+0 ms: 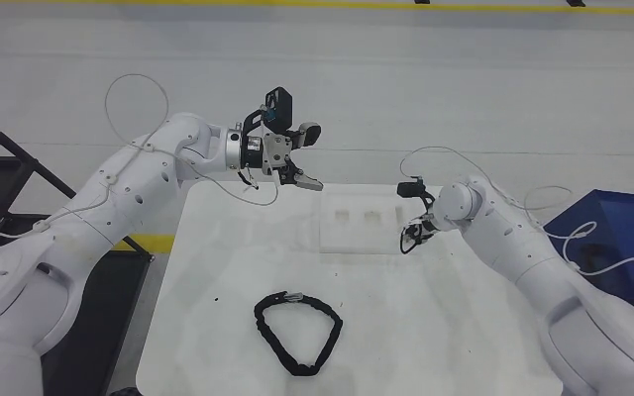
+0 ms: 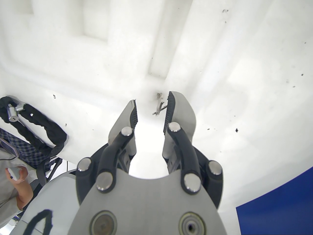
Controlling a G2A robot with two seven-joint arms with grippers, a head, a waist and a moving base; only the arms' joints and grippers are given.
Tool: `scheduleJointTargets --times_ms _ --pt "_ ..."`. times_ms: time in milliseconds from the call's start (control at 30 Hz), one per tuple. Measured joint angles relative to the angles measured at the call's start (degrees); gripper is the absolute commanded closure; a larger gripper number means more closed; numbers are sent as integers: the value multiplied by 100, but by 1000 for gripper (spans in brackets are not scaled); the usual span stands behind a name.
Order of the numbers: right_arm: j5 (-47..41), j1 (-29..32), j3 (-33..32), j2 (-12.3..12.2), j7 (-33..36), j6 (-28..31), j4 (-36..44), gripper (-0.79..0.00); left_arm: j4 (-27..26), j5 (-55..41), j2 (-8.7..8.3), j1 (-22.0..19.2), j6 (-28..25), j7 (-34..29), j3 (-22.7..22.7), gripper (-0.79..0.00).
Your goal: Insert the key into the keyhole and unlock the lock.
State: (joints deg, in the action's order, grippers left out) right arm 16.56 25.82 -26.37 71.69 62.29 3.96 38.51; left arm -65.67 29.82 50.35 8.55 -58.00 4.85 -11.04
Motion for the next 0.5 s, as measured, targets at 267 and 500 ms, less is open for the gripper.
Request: scheduleJointTargets --times_ms 267,500 --pt "84 9 20 150 -57 -22 -273 -120 0 0 0 0 0 0 0 -785" --pt "215 -57 27 274 -78 -26 -485 0 0 0 0 0 0 0 0 -785"
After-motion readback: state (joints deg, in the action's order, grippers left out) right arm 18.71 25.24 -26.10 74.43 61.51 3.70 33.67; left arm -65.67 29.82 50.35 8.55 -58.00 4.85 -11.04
